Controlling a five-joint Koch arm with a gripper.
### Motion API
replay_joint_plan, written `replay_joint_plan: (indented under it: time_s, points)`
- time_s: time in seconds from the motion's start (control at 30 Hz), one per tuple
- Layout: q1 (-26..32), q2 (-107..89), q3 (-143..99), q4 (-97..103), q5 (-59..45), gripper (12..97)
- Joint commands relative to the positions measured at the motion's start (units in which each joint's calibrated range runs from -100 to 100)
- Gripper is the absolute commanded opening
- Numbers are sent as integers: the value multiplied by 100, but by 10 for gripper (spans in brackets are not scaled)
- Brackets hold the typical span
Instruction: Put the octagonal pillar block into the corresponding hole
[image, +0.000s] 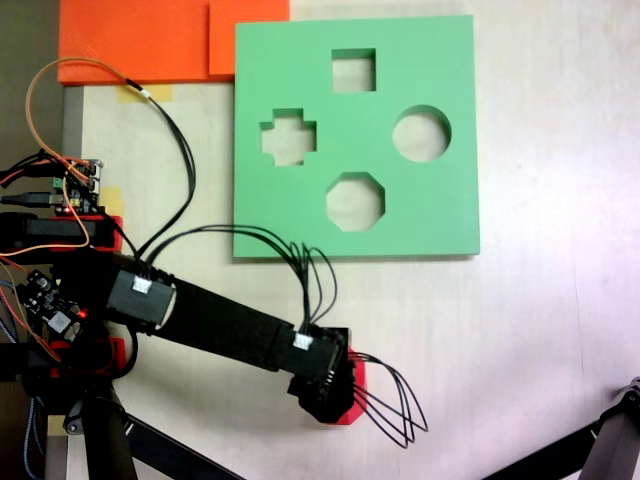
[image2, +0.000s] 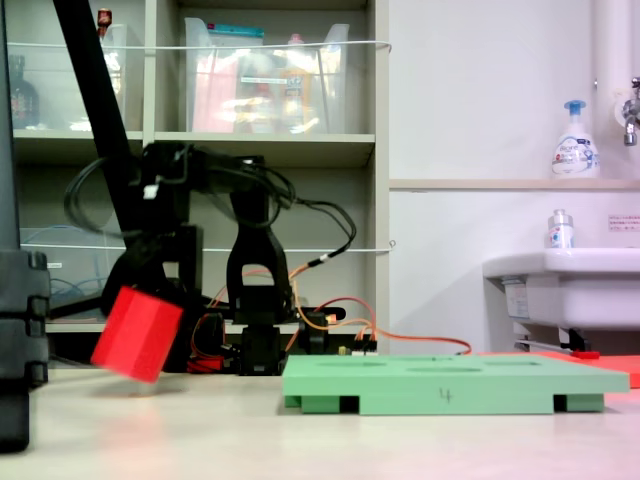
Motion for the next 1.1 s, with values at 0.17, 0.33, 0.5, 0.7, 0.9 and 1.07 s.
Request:
replay_joint_plan:
  time_s: [0.17, 0.33, 0.5, 0.7, 0.9, 1.07]
  points:
    - [791, -1688, 151, -558, 864, 277]
    - [1597, -1884, 161, -558, 1714, 281]
    - [2168, -1674, 540, -558, 2413, 279]
    - [2447, -781, 1407, -558, 2652, 278]
    - [2510, -389, 1417, -558, 2716, 279]
    - [2598, -12, 1417, -558, 2789, 279]
